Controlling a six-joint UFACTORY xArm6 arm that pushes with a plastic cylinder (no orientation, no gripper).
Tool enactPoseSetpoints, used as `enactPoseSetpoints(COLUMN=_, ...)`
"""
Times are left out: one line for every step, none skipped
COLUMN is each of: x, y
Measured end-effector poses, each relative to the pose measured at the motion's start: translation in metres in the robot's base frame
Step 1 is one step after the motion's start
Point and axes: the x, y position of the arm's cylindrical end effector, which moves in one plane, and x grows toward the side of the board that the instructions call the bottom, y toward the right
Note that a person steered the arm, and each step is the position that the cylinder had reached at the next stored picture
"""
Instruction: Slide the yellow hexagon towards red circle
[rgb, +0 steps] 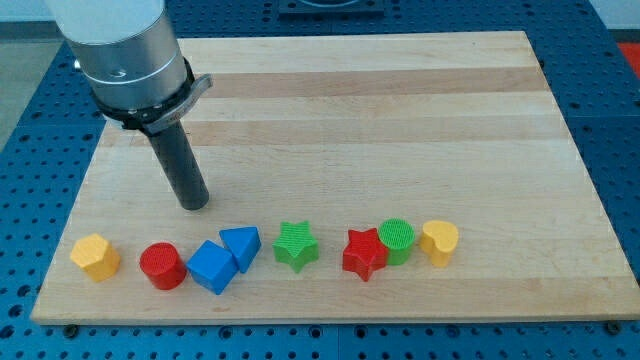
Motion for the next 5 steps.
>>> enactPoseSetpoints(x=-0.001, y=0.0)
enactPoseSetpoints(x=-0.002, y=0.0)
enactPoseSetpoints(x=-0.007, y=-0.043)
enactPoseSetpoints(x=-0.001, y=-0.125)
enactPoseSetpoints(x=0.02, y=-0.144)
